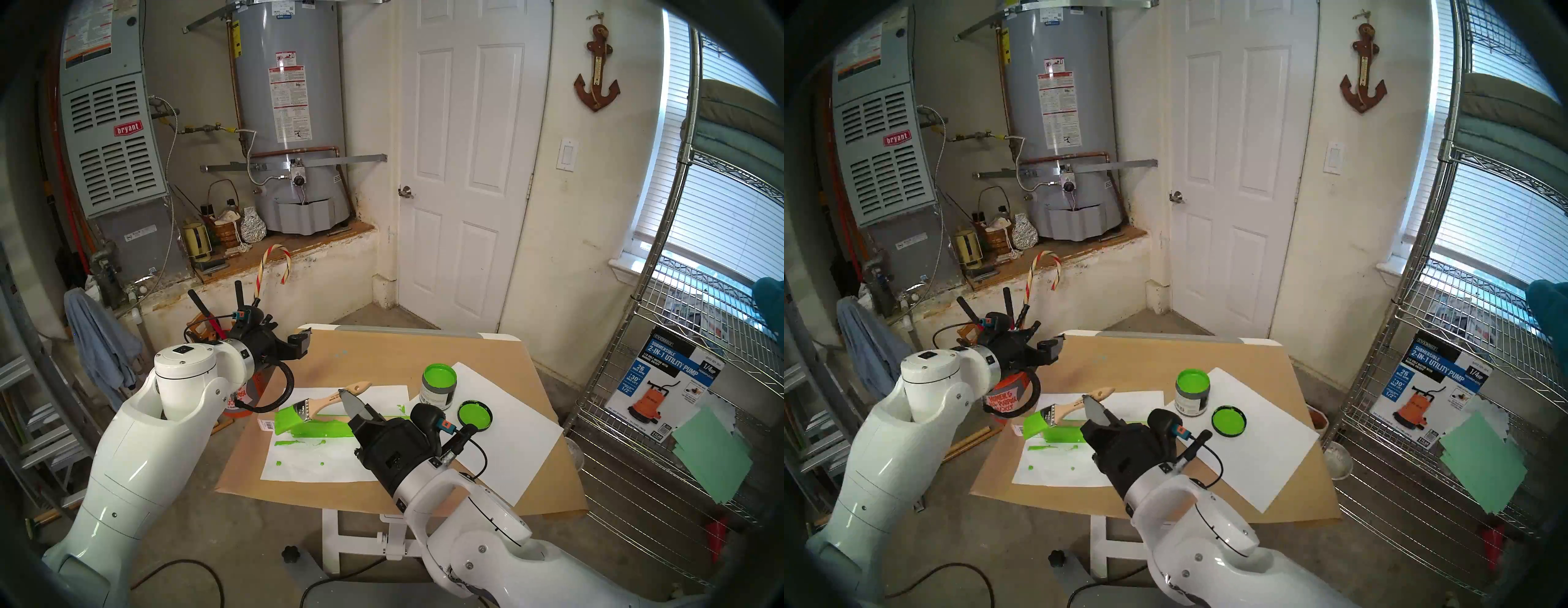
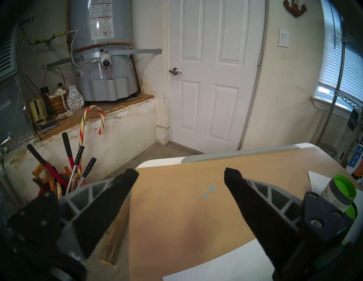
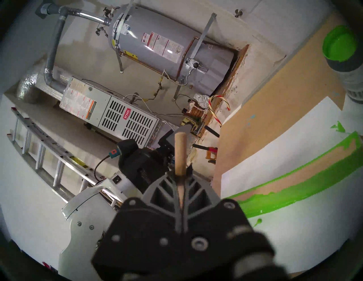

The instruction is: Pick up brush, dip the brush into paint, and paint the wood

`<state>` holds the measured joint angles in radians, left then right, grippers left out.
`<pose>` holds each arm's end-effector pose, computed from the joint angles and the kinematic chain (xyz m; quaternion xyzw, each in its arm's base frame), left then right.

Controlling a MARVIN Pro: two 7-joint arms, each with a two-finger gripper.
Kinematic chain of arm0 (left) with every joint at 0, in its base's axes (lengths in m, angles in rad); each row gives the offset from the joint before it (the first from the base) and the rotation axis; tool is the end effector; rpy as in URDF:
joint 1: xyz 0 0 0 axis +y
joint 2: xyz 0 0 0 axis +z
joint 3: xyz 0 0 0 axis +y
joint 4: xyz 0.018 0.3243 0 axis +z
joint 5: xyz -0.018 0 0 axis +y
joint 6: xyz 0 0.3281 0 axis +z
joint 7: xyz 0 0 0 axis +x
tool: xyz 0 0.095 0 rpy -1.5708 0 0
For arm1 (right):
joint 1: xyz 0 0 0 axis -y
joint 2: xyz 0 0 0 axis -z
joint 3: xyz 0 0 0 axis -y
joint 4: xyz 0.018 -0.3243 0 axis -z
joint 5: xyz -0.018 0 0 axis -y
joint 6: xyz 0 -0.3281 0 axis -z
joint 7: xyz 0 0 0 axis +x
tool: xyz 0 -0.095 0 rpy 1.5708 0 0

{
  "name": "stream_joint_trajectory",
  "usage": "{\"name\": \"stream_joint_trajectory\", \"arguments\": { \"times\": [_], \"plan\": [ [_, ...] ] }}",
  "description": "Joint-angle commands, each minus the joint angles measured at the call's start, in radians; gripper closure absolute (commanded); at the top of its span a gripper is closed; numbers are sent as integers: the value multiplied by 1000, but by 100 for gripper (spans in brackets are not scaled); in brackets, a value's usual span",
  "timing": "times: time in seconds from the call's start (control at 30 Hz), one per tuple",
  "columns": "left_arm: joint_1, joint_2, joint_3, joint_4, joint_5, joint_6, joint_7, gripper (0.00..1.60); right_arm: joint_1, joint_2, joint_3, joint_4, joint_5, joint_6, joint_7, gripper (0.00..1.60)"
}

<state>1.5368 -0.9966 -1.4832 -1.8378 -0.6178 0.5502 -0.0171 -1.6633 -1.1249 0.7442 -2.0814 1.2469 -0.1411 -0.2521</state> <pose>0.4322 0.0911 -0.2503 0.8115 -0.0893 0.5714 0.0834 0.2615 0.1892 -0.2833 -0.7069 0.1355 -0.4538 0.5253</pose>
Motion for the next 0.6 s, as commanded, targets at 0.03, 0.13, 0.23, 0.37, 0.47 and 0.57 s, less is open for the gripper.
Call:
{"name": "stream_joint_trajectory", "arguments": {
  "times": [0.03, 0.13, 0.23, 0.37, 0.47, 0.57],
  "plan": [
    [-10, 2, -8, -16, -1, -3, 0, 0, 111, -2, -78, 22, 29, -64, -26, 160],
    [-10, 2, -8, -16, -1, -3, 0, 0, 136, -1, -105, 35, 43, -87, -40, 160],
    [-10, 2, -8, -16, -1, -3, 0, 0, 160, 0, -133, 48, 53, -116, -54, 160],
    [-6, 2, -16, -19, -1, -7, 5, 0, 192, 7, -168, 57, 66, -155, -70, 160],
    [6, 9, -43, -27, -3, -10, 15, 0, 211, 11, -190, 60, 72, -180, -81, 160],
    [31, 28, -81, -43, -3, -12, 25, 0, 224, 13, -205, 61, 76, -197, -90, 160]
  ]
}}
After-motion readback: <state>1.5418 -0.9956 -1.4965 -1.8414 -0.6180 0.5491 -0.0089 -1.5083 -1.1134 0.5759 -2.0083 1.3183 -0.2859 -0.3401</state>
